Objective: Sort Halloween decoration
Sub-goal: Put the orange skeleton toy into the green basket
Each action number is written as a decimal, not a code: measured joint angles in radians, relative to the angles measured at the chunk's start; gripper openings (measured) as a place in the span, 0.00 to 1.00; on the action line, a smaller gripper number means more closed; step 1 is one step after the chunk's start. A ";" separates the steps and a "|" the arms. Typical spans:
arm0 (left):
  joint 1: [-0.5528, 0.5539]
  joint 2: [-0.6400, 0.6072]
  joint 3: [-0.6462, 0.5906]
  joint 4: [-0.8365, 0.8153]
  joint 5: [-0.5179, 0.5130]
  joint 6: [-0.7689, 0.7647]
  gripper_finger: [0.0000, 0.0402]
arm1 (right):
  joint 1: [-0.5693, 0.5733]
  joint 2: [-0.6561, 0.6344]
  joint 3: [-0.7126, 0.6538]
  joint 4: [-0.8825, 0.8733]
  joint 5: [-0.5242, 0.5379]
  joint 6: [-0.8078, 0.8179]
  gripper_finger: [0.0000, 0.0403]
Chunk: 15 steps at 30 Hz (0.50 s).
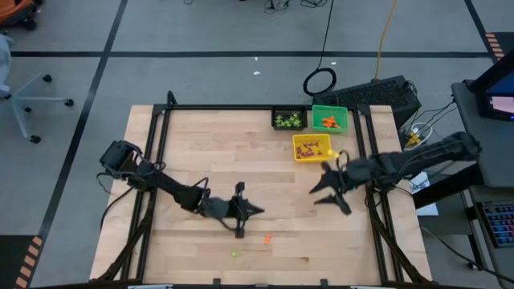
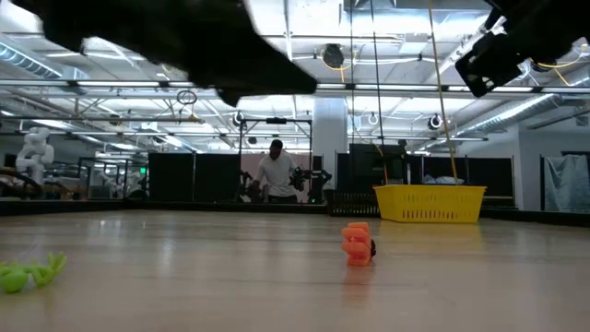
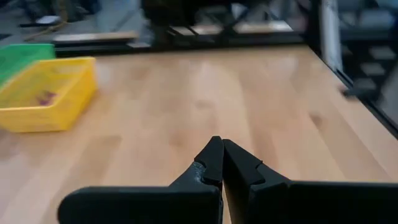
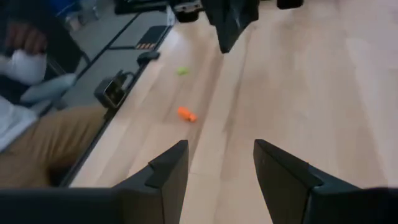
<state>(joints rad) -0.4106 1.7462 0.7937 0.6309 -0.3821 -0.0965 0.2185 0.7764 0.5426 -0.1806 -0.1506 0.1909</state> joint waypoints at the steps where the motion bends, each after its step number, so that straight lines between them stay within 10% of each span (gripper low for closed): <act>1: -0.024 0.000 0.000 -0.022 -0.002 0.010 0.01 | 0.040 0.018 -0.017 0.038 0.030 0.000 0.42; 15: -0.313 0.000 0.031 -0.231 -0.147 -0.203 0.01 | 0.300 0.479 -0.039 0.458 0.255 -0.006 0.42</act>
<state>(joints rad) -0.7236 1.7462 0.8242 0.3996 -0.5290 -0.2993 0.5188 1.2557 0.5038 0.2774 0.1040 0.1851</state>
